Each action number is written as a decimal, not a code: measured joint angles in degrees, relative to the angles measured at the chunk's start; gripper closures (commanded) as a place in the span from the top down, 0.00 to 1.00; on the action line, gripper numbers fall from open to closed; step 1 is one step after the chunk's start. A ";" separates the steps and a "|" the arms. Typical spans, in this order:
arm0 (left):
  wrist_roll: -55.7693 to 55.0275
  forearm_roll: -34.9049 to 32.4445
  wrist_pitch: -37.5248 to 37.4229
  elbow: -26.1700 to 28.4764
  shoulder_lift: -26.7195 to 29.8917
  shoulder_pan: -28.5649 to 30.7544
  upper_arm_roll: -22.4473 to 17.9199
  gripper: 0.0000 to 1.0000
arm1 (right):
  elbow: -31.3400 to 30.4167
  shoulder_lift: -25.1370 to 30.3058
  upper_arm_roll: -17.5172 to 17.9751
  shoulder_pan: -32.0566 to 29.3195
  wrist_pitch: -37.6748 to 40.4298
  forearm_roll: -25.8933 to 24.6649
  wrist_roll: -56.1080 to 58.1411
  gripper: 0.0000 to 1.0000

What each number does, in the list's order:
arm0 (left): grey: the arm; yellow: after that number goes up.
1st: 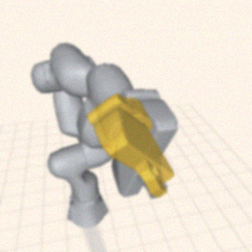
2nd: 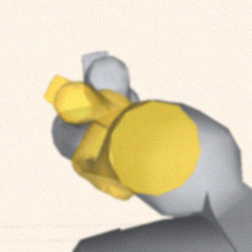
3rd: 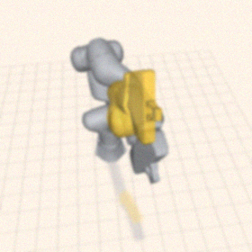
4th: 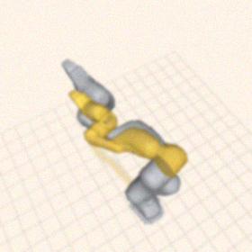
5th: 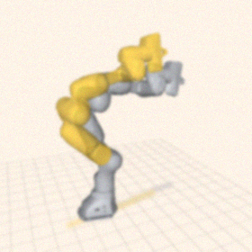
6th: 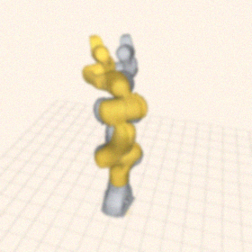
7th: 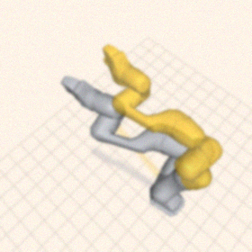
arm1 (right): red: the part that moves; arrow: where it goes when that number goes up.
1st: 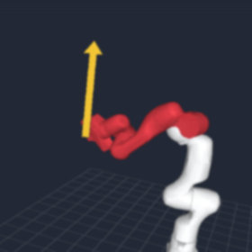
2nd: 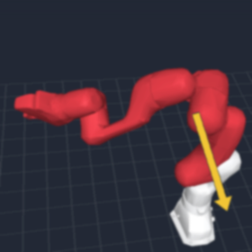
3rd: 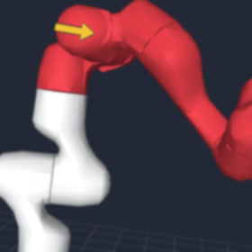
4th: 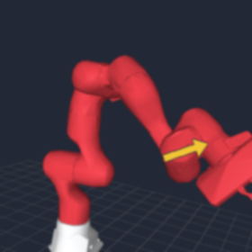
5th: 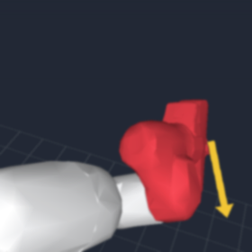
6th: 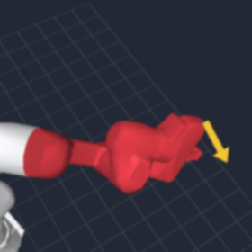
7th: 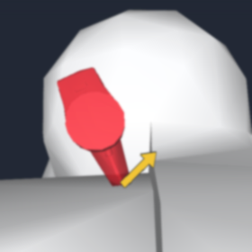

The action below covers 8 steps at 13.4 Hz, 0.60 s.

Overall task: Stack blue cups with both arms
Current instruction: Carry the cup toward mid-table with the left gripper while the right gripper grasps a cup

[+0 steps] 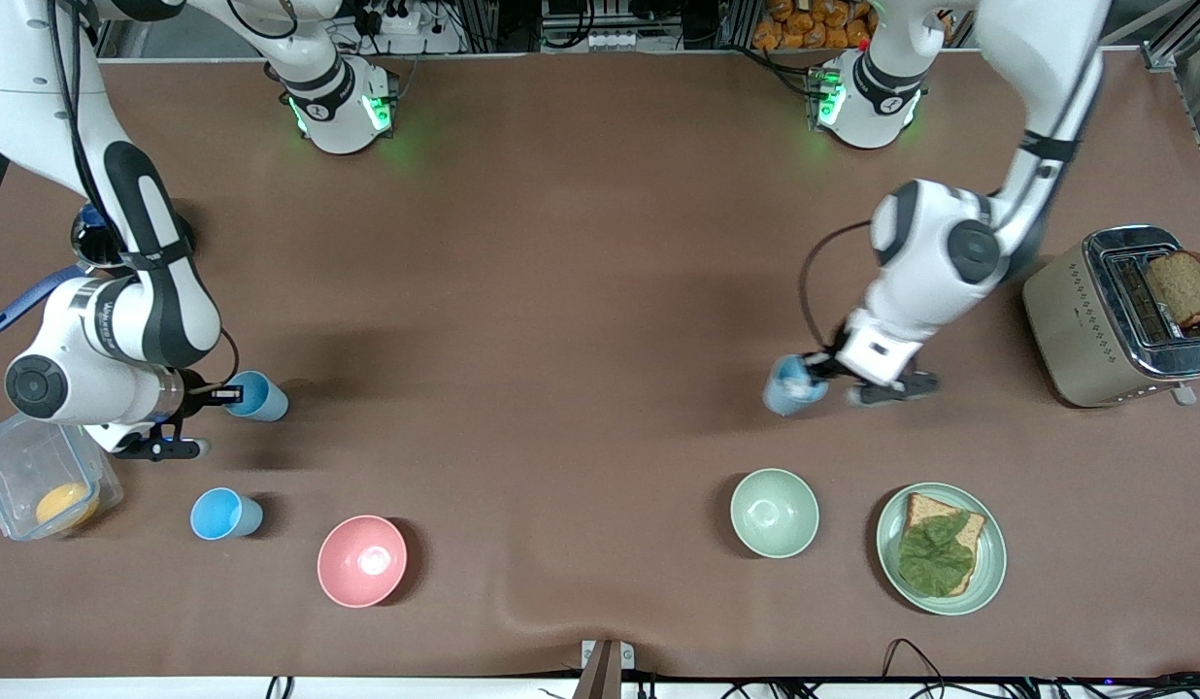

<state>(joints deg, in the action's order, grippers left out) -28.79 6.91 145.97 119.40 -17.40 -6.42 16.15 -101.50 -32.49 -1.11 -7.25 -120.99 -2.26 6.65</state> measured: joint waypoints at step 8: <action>-21.55 -3.83 -8.68 -18.13 -12.10 -20.81 -0.17 0.00 | 0.57 0.70 0.63 0.50 3.73 0.05 0.21 0.00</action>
<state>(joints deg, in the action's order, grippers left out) -50.34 3.08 137.29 101.26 -29.50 -27.22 15.97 -100.93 -31.79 -0.48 -6.75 -117.27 -2.22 6.86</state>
